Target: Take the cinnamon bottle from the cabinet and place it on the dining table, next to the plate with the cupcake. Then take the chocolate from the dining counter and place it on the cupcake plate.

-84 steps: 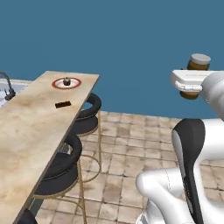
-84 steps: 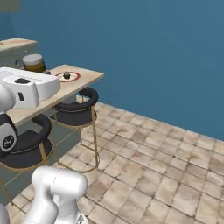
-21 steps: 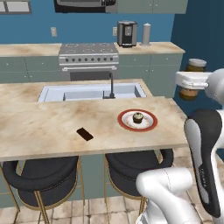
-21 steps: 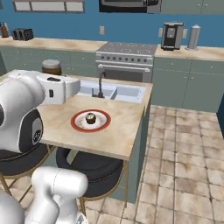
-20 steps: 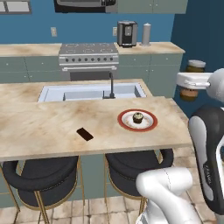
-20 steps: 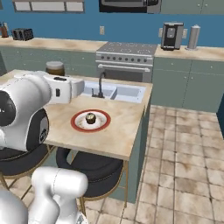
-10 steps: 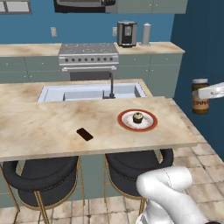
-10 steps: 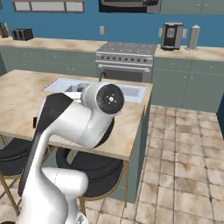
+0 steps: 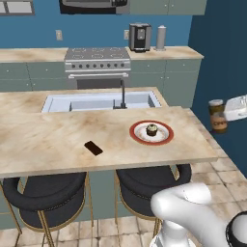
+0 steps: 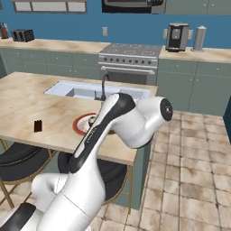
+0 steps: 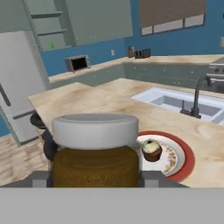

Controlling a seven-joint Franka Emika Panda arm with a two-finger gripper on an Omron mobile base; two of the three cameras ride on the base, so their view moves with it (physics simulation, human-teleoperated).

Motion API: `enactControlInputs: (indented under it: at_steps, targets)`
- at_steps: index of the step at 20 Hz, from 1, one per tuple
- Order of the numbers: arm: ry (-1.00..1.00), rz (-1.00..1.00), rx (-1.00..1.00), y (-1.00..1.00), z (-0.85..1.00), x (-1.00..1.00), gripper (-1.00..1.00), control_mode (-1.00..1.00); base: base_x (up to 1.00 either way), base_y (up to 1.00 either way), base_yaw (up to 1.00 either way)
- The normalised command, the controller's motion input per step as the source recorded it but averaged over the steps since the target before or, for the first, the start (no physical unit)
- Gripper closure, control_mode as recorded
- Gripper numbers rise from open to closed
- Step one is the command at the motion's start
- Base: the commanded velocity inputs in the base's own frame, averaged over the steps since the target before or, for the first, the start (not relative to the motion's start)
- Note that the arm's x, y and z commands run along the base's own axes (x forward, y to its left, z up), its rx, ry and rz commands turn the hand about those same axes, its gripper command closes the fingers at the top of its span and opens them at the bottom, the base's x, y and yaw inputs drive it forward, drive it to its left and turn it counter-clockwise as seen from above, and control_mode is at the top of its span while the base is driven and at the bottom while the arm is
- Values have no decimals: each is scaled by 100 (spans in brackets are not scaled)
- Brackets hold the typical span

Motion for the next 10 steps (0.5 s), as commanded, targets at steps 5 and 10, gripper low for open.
enactControlInputs:
  at_steps: [5,10]
  targets:
    - [-4,15,6,0,-41,59,100,-100,0,0,0]
    - [-7,11,7,4,-42,62,100,-100,0,0,0]
